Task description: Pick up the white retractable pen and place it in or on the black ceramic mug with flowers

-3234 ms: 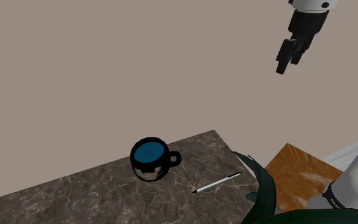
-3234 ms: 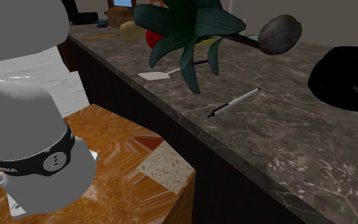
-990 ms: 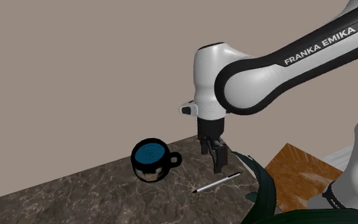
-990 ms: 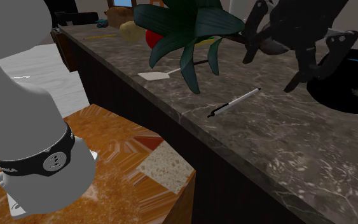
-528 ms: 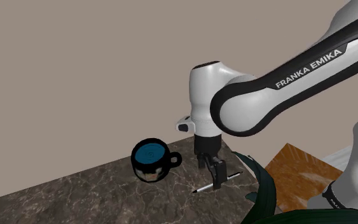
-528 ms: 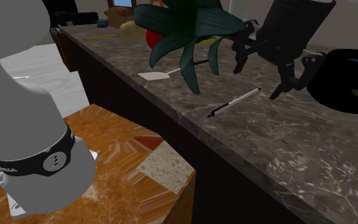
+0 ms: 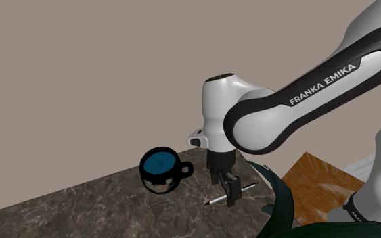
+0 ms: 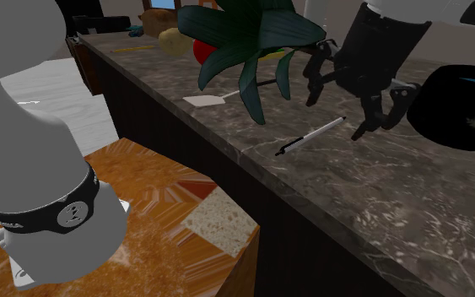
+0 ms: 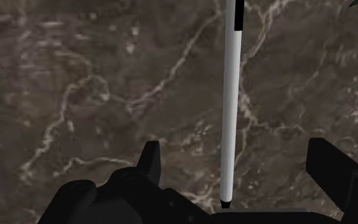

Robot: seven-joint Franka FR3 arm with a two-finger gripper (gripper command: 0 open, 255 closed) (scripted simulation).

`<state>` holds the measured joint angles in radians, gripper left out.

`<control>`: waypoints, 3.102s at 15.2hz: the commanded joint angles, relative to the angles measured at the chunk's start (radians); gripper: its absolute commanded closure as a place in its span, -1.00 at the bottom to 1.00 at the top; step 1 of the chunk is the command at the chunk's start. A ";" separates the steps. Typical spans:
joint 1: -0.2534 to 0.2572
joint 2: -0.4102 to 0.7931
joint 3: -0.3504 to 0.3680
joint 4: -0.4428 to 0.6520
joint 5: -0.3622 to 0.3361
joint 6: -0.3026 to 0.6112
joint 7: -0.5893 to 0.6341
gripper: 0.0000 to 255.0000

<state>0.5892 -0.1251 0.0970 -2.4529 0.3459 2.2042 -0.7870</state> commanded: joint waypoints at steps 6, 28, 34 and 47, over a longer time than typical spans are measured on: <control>0.000 0.000 0.000 -0.001 0.000 0.001 0.000 1.00; -0.010 -0.118 -0.009 0.108 -0.035 -0.220 0.060 1.00; -0.012 -0.146 -0.013 0.163 -0.045 -0.301 0.080 1.00; -0.016 -0.096 -0.019 0.362 -0.063 -0.446 0.118 1.00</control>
<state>0.5714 -0.2499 0.0752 -2.1250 0.2843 1.7626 -0.6760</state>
